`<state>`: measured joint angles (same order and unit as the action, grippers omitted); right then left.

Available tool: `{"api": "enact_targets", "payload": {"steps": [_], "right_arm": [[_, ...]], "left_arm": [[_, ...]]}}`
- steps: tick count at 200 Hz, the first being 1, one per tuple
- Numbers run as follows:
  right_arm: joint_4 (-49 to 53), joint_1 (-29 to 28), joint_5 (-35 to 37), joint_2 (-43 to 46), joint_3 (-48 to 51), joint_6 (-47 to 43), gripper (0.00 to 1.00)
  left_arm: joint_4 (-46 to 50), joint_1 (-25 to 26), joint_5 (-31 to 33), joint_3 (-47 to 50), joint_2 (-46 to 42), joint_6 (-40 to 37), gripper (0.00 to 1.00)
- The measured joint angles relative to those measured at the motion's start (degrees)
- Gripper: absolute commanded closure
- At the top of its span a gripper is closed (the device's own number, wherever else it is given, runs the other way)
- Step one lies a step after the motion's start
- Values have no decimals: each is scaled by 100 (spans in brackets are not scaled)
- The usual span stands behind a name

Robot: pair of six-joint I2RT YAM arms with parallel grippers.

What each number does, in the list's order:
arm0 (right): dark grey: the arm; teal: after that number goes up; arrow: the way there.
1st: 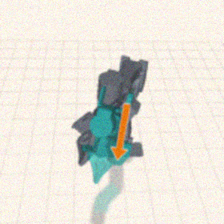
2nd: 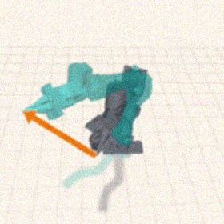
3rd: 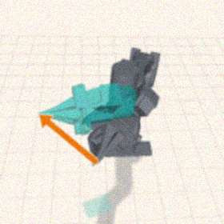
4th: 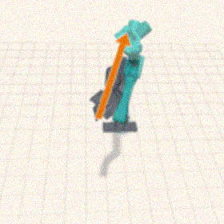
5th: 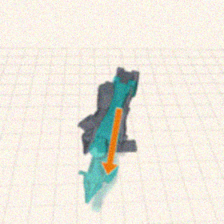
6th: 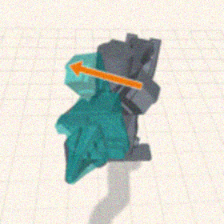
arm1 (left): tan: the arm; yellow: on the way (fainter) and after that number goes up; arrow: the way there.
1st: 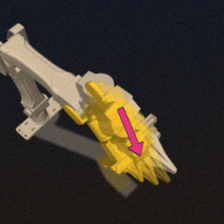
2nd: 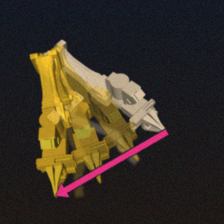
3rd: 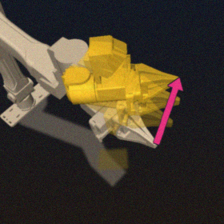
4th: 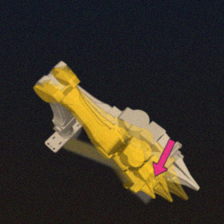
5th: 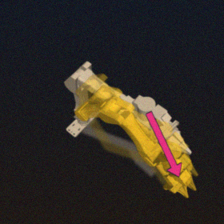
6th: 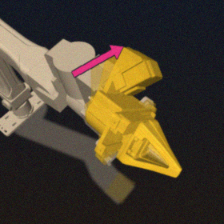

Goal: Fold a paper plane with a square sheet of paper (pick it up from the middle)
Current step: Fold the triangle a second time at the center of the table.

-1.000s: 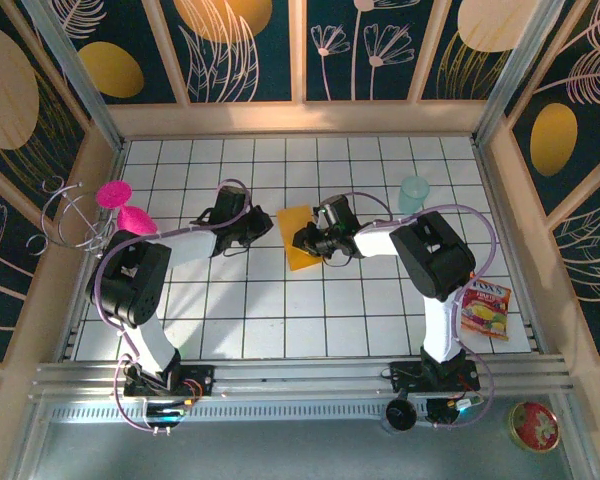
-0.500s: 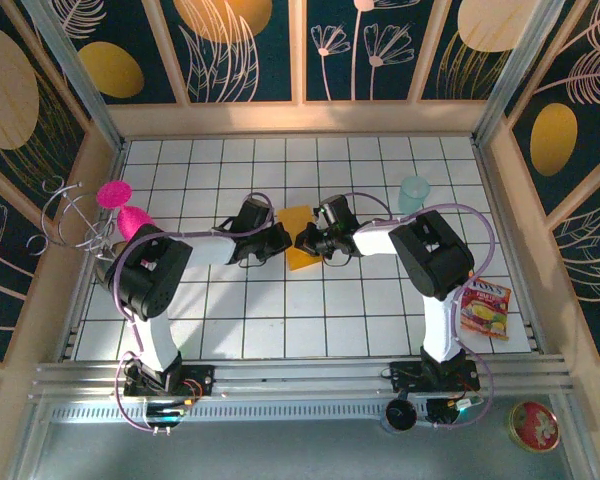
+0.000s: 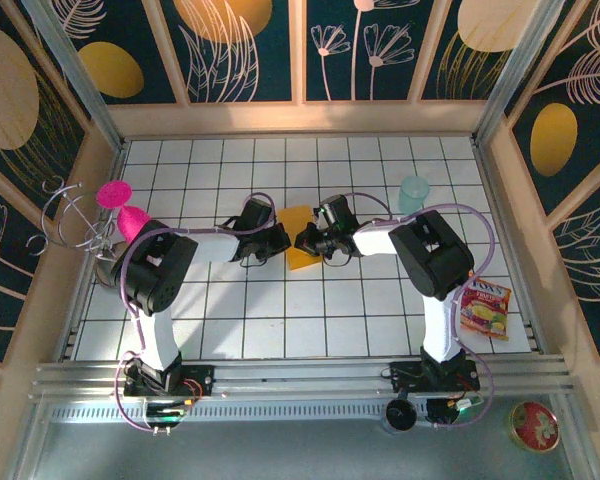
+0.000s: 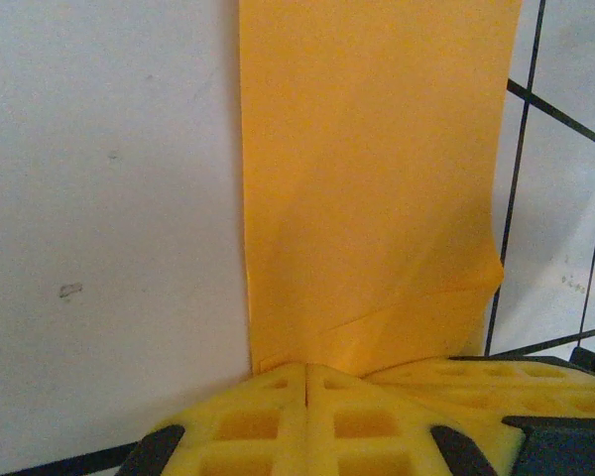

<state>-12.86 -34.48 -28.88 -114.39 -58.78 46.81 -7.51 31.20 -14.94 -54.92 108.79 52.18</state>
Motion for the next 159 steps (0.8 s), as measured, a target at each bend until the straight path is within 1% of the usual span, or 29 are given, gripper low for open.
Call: {"api": "enact_targets", "payload": {"steps": [29,68,126,159], "right_arm": [[-28,37,-72,28,2,-2,100],[-66,234,-59,341,-15,-144,100],[2,289,-48,94,-85,-310,100],[76,289,83,31,-85,-361,100]], "left_arm": [[44,0,31,-39,15,-44,100],[61,4,46,-50,15,-109,100],[70,4,44,-55,15,-136,100],[76,4,46,-57,15,-155,100]]}}
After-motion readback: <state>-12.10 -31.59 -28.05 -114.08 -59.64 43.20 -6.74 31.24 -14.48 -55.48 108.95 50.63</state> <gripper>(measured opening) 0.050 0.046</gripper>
